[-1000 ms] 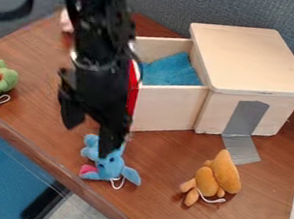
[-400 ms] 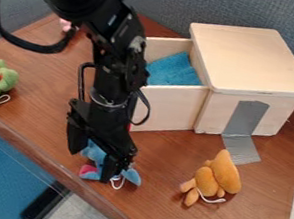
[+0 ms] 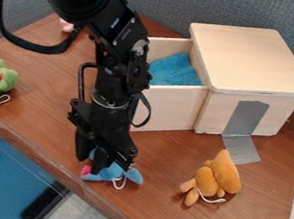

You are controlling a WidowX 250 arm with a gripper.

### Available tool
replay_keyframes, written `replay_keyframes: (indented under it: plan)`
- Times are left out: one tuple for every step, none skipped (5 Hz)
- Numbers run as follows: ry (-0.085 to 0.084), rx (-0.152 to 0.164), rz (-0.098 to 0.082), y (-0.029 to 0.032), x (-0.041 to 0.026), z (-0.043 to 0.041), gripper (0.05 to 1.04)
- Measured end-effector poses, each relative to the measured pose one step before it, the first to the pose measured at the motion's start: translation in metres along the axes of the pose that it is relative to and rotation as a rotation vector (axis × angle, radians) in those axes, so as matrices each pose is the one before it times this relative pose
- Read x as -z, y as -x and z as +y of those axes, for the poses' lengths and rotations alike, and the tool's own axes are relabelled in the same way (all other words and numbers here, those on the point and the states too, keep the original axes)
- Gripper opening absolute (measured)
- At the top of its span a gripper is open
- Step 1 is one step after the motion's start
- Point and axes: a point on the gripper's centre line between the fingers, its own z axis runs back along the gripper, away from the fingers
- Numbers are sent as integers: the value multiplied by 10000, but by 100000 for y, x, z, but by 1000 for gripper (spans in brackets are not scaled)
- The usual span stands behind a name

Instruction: Put the blue stuffed toy in the drawer

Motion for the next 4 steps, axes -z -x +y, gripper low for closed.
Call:
replay_keyframes:
  plan:
    - [-31, 3, -15, -52, -26, 51, 162]
    - [152, 85, -172, -437, -1779, -124, 99]
    - [582, -243, -742, -2048, -3830, 50, 93]
    - [679, -331, -574, -2316, -2976, 547, 92]
